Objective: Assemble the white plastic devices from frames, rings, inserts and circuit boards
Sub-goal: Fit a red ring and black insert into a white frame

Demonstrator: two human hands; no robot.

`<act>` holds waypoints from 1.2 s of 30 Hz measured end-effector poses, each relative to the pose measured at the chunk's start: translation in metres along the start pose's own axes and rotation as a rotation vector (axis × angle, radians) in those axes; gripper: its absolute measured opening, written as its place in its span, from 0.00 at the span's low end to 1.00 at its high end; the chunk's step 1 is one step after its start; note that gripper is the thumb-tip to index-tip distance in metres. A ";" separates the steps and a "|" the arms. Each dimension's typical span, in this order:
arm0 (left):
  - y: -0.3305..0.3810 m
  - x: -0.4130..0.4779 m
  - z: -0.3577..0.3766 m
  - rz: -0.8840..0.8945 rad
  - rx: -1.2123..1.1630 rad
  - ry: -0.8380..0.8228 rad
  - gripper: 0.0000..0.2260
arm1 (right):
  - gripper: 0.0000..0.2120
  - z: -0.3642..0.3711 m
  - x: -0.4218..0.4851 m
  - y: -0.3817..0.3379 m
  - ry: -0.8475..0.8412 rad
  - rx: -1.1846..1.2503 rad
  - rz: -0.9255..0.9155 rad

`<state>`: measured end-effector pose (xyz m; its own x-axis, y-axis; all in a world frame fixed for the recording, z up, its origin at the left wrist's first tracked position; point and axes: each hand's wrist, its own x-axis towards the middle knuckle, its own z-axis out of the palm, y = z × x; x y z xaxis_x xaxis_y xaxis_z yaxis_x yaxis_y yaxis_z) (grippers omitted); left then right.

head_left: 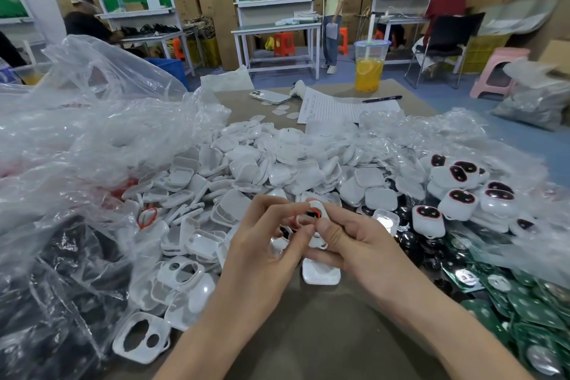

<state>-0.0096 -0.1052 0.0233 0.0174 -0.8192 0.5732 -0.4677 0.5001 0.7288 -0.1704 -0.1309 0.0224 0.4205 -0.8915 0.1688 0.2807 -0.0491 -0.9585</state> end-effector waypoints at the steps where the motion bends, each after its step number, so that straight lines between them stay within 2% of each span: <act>1: 0.000 0.000 0.000 -0.001 0.004 -0.002 0.09 | 0.15 0.000 0.000 -0.001 -0.005 -0.009 -0.003; 19: -0.001 -0.002 0.005 -0.027 0.015 0.099 0.12 | 0.13 0.007 -0.003 -0.004 -0.012 -0.060 -0.021; 28: 0.001 -0.005 0.008 0.112 0.165 0.146 0.17 | 0.15 0.007 -0.001 -0.004 0.023 -0.019 -0.019; 36: 0.002 0.000 -0.002 -0.032 0.021 0.070 0.21 | 0.11 0.006 -0.001 -0.002 0.064 0.047 0.061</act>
<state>-0.0086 -0.1033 0.0257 0.0936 -0.8127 0.5751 -0.4844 0.4675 0.7395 -0.1664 -0.1270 0.0257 0.3826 -0.9191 0.0944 0.2967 0.0255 -0.9546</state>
